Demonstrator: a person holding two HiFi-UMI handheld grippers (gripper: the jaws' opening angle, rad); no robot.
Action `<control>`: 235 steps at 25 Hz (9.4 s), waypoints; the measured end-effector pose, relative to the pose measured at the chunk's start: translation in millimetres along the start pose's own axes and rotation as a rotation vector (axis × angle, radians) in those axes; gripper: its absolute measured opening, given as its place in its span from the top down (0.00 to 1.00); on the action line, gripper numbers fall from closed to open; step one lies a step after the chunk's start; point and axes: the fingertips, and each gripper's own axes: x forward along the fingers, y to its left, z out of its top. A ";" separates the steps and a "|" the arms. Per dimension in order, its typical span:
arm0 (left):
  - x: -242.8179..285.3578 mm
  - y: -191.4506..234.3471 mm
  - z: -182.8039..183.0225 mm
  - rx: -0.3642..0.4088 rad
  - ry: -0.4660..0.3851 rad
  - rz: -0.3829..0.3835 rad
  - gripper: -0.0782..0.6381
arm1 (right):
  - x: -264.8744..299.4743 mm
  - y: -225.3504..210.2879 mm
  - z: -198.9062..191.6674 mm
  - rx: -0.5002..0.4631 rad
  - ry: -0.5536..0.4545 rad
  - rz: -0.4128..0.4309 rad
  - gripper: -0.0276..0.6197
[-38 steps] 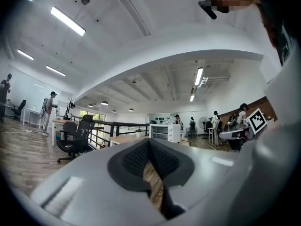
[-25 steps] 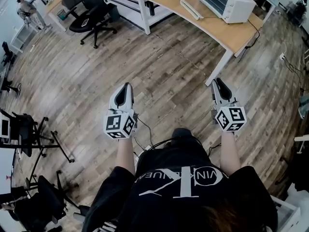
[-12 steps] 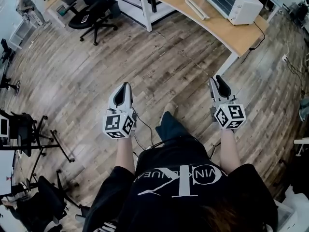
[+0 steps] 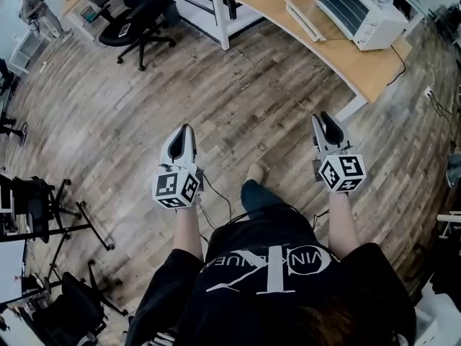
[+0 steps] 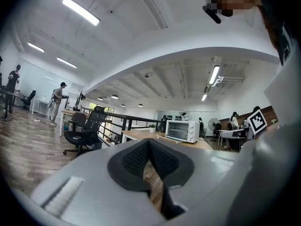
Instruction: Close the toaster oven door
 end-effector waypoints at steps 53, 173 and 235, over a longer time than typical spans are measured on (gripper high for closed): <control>432.7 -15.3 28.0 0.056 0.038 -0.428 0.88 | 202.9 -194.7 2.4 0.090 0.027 -0.338 0.84; 721.9 -126.9 -80.4 0.113 0.283 -1.148 0.88 | 337.0 -335.2 -66.8 0.326 0.006 -1.033 0.84; 830.6 -228.6 1.6 0.098 0.171 -1.181 0.88 | 305.9 -463.8 103.3 0.160 -0.234 -1.135 0.84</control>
